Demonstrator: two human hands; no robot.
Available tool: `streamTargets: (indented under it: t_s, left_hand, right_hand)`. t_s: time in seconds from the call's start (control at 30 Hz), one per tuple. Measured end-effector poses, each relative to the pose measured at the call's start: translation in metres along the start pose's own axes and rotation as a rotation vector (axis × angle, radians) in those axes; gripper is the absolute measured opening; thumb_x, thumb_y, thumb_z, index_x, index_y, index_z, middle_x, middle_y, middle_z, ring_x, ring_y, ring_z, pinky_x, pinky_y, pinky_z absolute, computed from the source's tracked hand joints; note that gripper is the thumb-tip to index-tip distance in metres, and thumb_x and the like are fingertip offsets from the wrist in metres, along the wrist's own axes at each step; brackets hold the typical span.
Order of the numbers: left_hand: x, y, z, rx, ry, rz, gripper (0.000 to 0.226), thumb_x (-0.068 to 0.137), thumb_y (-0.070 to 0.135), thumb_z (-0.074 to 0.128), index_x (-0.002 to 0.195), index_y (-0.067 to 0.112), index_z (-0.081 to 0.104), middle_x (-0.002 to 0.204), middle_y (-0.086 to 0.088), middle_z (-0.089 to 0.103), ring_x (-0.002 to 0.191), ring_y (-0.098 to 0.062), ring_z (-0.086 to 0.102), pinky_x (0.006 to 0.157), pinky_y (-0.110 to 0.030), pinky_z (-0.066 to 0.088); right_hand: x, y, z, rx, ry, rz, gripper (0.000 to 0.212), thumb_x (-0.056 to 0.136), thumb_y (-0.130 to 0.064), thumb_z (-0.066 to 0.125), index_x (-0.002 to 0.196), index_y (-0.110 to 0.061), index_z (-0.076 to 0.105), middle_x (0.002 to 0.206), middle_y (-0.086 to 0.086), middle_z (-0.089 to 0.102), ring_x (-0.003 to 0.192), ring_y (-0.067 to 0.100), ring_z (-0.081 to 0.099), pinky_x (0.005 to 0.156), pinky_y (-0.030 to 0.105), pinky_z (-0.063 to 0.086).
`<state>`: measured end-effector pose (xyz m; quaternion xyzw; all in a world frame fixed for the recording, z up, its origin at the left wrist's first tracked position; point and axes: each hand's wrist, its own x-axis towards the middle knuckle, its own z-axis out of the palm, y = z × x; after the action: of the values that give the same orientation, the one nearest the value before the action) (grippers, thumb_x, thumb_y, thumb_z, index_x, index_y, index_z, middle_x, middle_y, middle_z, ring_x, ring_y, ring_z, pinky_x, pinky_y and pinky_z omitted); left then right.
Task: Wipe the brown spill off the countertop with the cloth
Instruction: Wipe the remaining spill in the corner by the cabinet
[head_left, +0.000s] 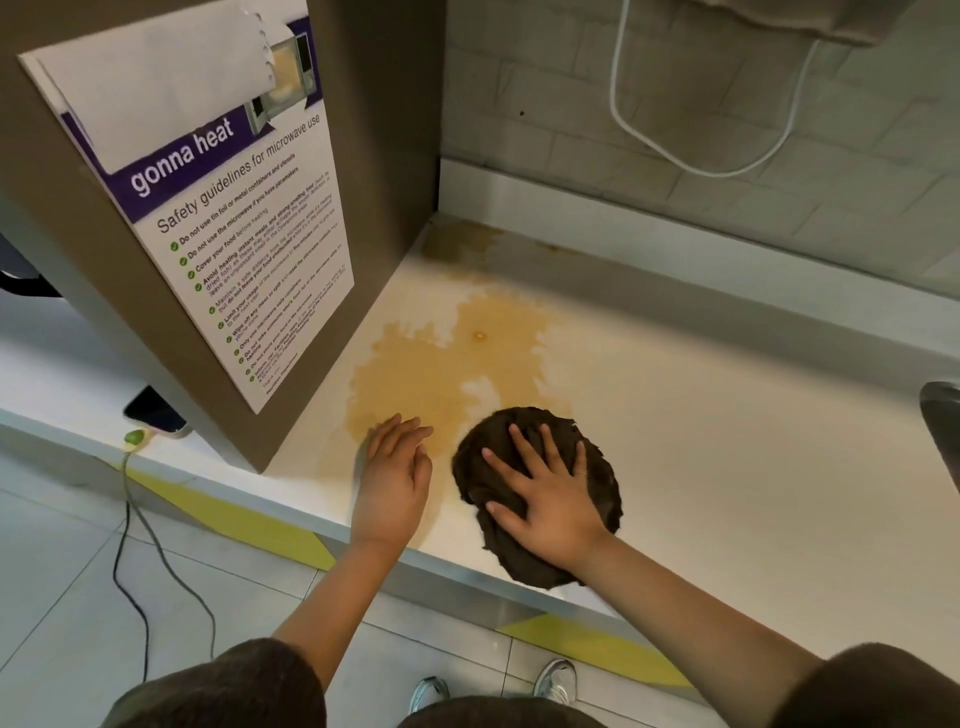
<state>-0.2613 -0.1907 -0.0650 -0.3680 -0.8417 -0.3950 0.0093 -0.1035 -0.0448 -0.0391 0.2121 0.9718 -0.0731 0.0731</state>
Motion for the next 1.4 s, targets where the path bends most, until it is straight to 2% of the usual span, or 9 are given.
streamTargets:
  t_s: [0.13, 0.3, 0.43, 0.53, 0.67, 0.83, 0.97, 1.13, 1.4]
  left_hand:
    - [0.0, -0.001, -0.001, 0.008, -0.012, 0.012, 0.043, 0.091, 0.026, 0.029, 0.109, 0.01, 0.064, 0.119, -0.008, 0.063, 0.125, -0.026, 0.045, 0.109, -0.045, 0.028]
    - [0.0, -0.003, -0.001, 0.024, -0.011, 0.016, 0.042, 0.091, 0.027, 0.03, 0.109, 0.011, 0.065, 0.118, -0.007, 0.064, 0.124, -0.026, 0.045, 0.108, -0.047, 0.03]
    - [0.0, -0.001, 0.001, 0.008, -0.005, 0.01, 0.041, 0.09, 0.026, 0.031, 0.107, 0.011, 0.066, 0.117, -0.006, 0.064, 0.124, -0.024, 0.045, 0.107, -0.047, 0.03]
    - [0.0, -0.001, 0.002, 0.007, -0.003, 0.008, 0.042, 0.09, 0.027, 0.031, 0.107, 0.011, 0.066, 0.117, -0.005, 0.064, 0.124, -0.023, 0.044, 0.107, -0.047, 0.03]
    - [0.0, -0.002, 0.002, 0.017, -0.009, 0.004, 0.043, 0.09, 0.027, 0.03, 0.108, 0.012, 0.066, 0.117, -0.006, 0.064, 0.125, -0.024, 0.044, 0.107, -0.048, 0.031]
    - [0.0, -0.002, 0.001, 0.037, -0.019, 0.014, 0.043, 0.09, 0.028, 0.03, 0.108, 0.011, 0.065, 0.119, -0.007, 0.063, 0.125, -0.027, 0.044, 0.107, -0.047, 0.03]
    - [-0.001, -0.003, 0.001, 0.03, -0.02, 0.004, 0.044, 0.09, 0.029, 0.03, 0.108, 0.01, 0.066, 0.119, -0.008, 0.063, 0.125, -0.027, 0.044, 0.107, -0.049, 0.031]
    - [0.001, -0.001, 0.001, 0.044, -0.016, 0.024, 0.042, 0.089, 0.027, 0.031, 0.106, 0.012, 0.066, 0.116, -0.006, 0.064, 0.125, -0.025, 0.045, 0.107, -0.046, 0.03]
    - [0.0, -0.004, 0.005, 0.049, -0.007, -0.023, 0.041, 0.09, 0.028, 0.032, 0.109, 0.013, 0.065, 0.119, -0.004, 0.063, 0.127, -0.023, 0.042, 0.108, -0.048, 0.03]
  right_hand:
    - [0.005, -0.022, 0.003, 0.011, 0.005, -0.032, 0.062, 0.088, -0.071, 0.022, 0.146, -0.054, 0.006, 0.162, -0.004, -0.004, 0.146, 0.031, -0.016, 0.109, 0.064, -0.016]
    - [-0.035, 0.02, 0.011, 0.003, 0.008, -0.186, 0.058, 0.089, -0.067, 0.03, 0.14, -0.062, 0.003, 0.16, -0.013, -0.004, 0.146, 0.024, -0.016, 0.111, 0.06, -0.013]
    - [-0.048, 0.068, 0.007, -0.005, 0.041, -0.017, 0.056, 0.086, -0.075, 0.017, 0.139, -0.065, 0.003, 0.159, -0.014, -0.003, 0.147, 0.026, -0.01, 0.112, 0.065, -0.002]
    - [-0.024, 0.064, -0.001, 0.02, 0.029, 0.15, 0.061, 0.082, -0.076, 0.01, 0.141, -0.062, 0.004, 0.16, -0.012, -0.007, 0.147, 0.028, -0.012, 0.112, 0.064, -0.008]
    - [0.014, 0.037, -0.006, 0.039, 0.031, 0.249, 0.073, 0.078, -0.075, 0.005, 0.147, -0.052, 0.007, 0.162, -0.001, -0.003, 0.146, 0.035, -0.01, 0.109, 0.066, -0.009]
    - [0.007, 0.008, -0.002, 0.038, 0.015, 0.138, 0.07, 0.081, -0.074, 0.01, 0.147, -0.051, 0.006, 0.162, -0.001, -0.006, 0.146, 0.034, -0.013, 0.109, 0.065, -0.013]
    - [-0.033, 0.03, 0.007, 0.0, 0.029, -0.021, 0.065, 0.083, -0.078, 0.009, 0.145, -0.057, 0.006, 0.161, -0.007, -0.003, 0.147, 0.029, -0.011, 0.112, 0.064, -0.006]
    - [-0.038, 0.064, 0.002, 0.014, 0.039, 0.127, 0.063, 0.081, -0.079, 0.01, 0.141, -0.061, 0.003, 0.16, -0.012, -0.007, 0.147, 0.026, -0.011, 0.113, 0.061, -0.006]
    - [0.037, 0.06, -0.01, 0.028, 0.045, 0.28, 0.072, 0.082, -0.076, 0.013, 0.148, -0.049, 0.004, 0.162, 0.002, -0.002, 0.147, 0.035, -0.009, 0.111, 0.067, -0.005]
